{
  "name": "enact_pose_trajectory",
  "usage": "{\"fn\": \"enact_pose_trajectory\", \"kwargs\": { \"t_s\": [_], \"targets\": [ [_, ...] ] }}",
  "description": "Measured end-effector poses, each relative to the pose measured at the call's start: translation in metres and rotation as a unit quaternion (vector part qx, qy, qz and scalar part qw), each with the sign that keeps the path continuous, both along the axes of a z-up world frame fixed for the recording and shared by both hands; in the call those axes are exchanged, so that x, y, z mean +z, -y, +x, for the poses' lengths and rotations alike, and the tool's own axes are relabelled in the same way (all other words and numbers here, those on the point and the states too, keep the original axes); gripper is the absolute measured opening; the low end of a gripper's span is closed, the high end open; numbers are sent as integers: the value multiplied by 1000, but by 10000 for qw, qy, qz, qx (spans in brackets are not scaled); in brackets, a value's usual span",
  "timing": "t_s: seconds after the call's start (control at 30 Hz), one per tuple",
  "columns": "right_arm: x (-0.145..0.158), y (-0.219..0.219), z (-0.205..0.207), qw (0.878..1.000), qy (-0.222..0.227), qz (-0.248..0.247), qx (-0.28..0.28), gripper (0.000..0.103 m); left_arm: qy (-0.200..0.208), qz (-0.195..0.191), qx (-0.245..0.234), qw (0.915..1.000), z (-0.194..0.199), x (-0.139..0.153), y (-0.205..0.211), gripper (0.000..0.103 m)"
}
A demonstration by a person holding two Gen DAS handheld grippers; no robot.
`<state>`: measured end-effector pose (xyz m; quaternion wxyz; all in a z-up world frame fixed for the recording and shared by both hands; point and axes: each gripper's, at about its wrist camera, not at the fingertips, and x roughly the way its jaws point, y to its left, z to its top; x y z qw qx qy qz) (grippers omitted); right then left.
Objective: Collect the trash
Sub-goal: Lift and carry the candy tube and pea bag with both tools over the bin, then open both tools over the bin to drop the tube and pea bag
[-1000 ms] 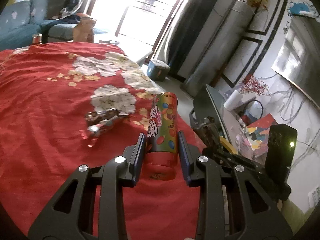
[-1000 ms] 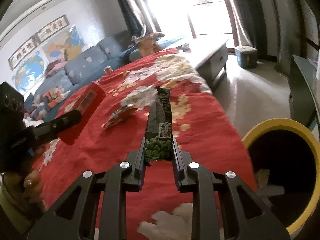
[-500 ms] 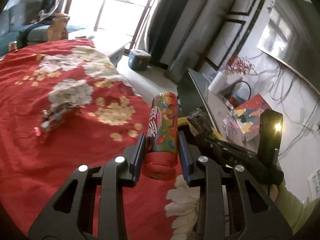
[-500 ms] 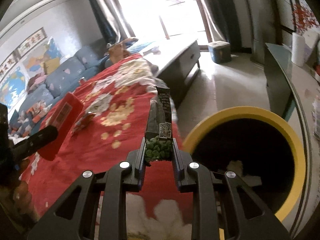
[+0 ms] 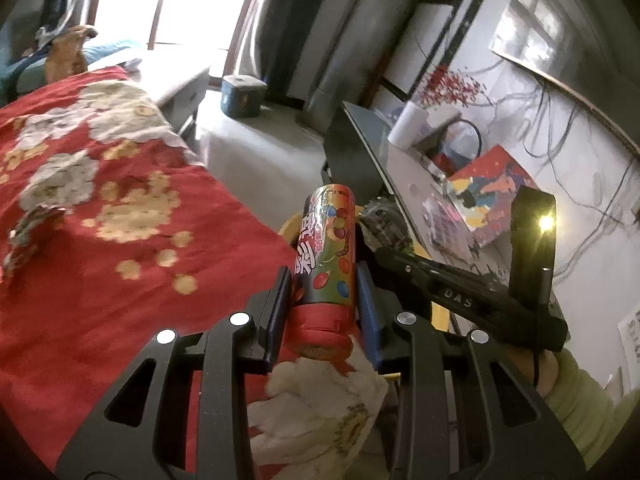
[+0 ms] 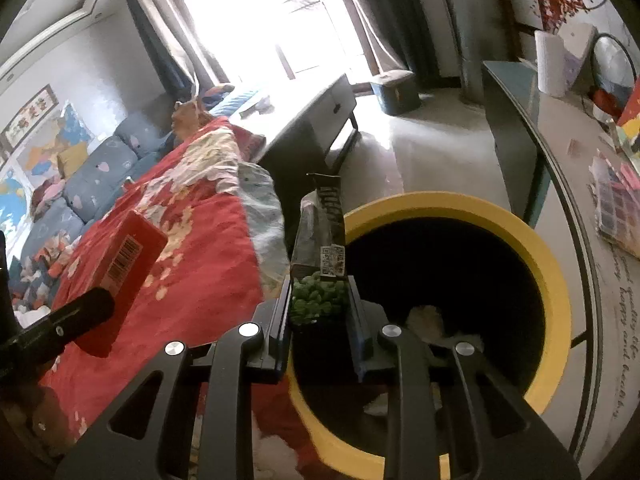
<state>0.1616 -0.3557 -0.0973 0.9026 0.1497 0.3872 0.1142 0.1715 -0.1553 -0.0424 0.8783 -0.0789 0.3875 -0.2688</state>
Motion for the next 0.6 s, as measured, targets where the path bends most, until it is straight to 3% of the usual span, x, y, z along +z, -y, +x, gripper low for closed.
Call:
{"fn": "enact_pose_trajectory", "kwargs": {
  "t_s": [0.3,0.5,0.57,0.6],
  "targets": [
    [-13,34,-1,9993,-206,134,-293,28,-143,206,-418,9988,15,-14,40,26],
    [-19,56,-2,9981,-280,249,-499,40,-220,336,-558,9976,28,-20,61,26],
    [-19,60,-2,9977,-287,270,-542,47,-192,354,-550,9977,33,-20,67,30],
    [-19,63,-3,9975,-277,276,-585,48,-195,334,-540,9978,34,-20,68,40]
  ]
}}
